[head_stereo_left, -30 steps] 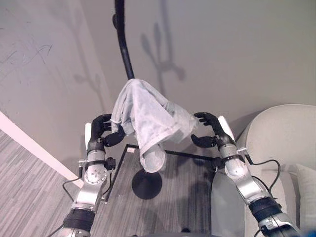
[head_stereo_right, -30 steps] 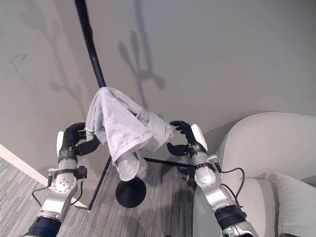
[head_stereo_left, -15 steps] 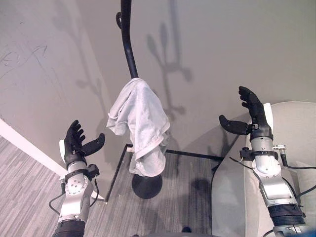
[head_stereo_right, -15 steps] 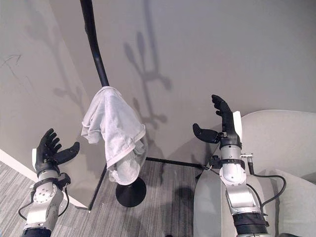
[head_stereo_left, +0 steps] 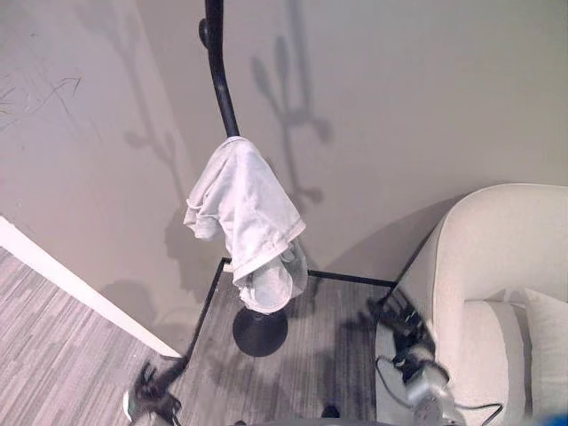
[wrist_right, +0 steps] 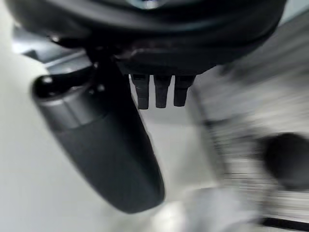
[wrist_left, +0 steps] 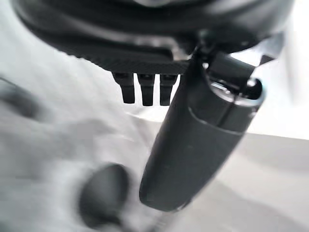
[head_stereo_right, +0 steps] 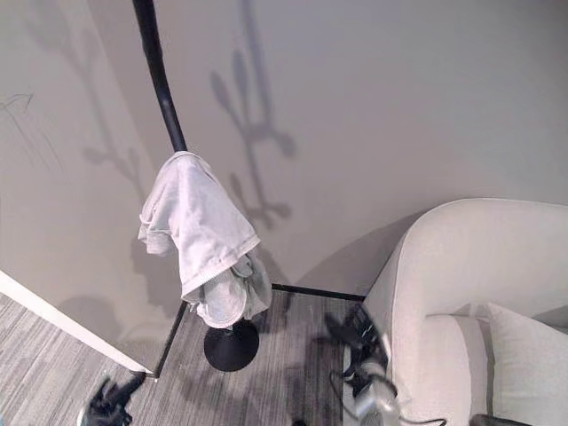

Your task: Hang the clothes on the sofa on the clothes rack.

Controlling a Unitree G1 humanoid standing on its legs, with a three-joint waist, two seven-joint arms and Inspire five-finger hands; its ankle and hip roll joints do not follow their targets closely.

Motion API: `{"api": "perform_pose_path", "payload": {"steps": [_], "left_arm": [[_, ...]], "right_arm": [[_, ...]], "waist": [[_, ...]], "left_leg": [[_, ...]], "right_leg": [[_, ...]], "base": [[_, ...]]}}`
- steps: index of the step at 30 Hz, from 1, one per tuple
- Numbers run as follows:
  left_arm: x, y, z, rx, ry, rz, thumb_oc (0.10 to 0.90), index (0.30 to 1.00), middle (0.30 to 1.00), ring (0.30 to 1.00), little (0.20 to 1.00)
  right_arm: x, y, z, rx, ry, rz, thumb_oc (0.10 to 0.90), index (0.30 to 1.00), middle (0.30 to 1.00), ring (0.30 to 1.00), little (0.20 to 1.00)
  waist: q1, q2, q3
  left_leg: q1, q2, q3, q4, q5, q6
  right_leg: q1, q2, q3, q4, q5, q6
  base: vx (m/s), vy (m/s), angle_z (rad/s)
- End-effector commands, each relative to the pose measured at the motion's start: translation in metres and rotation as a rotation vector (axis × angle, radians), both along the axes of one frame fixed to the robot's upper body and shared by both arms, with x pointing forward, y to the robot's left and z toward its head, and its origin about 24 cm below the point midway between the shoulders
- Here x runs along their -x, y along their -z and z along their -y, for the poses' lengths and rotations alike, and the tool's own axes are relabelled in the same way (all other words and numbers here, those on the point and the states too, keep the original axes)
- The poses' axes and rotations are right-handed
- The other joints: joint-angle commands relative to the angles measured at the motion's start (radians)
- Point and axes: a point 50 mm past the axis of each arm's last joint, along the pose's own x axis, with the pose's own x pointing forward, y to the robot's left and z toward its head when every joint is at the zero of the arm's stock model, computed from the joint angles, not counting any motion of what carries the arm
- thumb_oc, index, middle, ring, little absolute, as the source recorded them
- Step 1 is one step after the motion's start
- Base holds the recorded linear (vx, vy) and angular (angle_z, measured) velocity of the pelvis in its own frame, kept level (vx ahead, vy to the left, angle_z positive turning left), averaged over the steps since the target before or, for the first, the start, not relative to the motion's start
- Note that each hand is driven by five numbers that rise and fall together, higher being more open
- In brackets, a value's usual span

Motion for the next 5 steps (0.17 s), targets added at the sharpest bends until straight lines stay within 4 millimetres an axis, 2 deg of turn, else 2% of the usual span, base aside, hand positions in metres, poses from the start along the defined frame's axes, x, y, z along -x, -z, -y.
{"api": "perform_pose_path", "payload": {"steps": [1, 2, 3, 4, 5], "left_arm": [[-0.028, -0.008, -0.013, -0.046, 0.172, 0.072, 0.800, 0.900, 0.900, 0.900, 0.900], [-0.028, -0.008, -0.014, -0.046, 0.172, 0.073, 0.800, 0.900, 0.900, 0.900, 0.900], [-0.016, 0.000, 0.000, -0.008, 0.291, -0.020, 0.800, 0.900, 0.900, 0.900, 0.900], [-0.017, -0.001, 0.000, -0.008, 0.292, -0.019, 0.800, 0.900, 0.900, 0.900, 0.900], [-0.016, 0.001, 0.006, 0.001, 0.329, -0.031, 0.800, 0.900, 0.900, 0.900, 0.900]], "right_arm": [[-0.018, 0.002, -0.019, -0.183, 0.099, 0.041, 0.800, 0.900, 0.900, 0.900, 0.900], [-0.018, 0.002, -0.019, -0.183, 0.099, 0.041, 0.800, 0.900, 0.900, 0.900, 0.900], [0.012, 0.023, -0.023, -0.261, 0.235, -0.146, 0.800, 0.900, 0.900, 0.900, 0.900], [0.012, 0.023, -0.023, -0.261, 0.236, -0.145, 0.800, 0.900, 0.900, 0.900, 0.900], [0.022, 0.028, -0.023, -0.263, 0.262, -0.197, 0.800, 0.900, 0.900, 0.900, 0.900]], "waist": [[-0.007, -0.059, -0.031], [-0.007, -0.059, -0.032], [-0.001, -0.054, -0.034], [-0.001, -0.055, -0.035], [0.001, -0.053, -0.034]], "left_leg": [[-0.028, -0.044, 0.003, 0.041, -0.046, 0.018], [-0.029, -0.044, 0.003, 0.042, -0.046, 0.018], [-0.023, -0.045, -0.002, 0.035, -0.047, 0.017], [-0.027, -0.047, -0.002, 0.035, -0.044, 0.018], [-0.024, -0.046, -0.003, 0.034, -0.046, 0.018]], "right_leg": [[0.076, -0.035, 0.012, 0.016, -0.121, 0.042], [0.075, -0.035, 0.012, 0.016, -0.120, 0.042], [0.084, -0.035, 0.006, 0.015, -0.125, 0.041], [0.080, -0.036, 0.006, 0.015, -0.122, 0.042], [0.084, -0.035, 0.003, 0.015, -0.124, 0.042]], "base": [[0.00, 0.010, 0.04], [0.04, 0.038, 0.03], [0.03, 0.031, 0.03], [0.04, 0.043, 0.04], [0.00, 0.000, 0.00]]}}
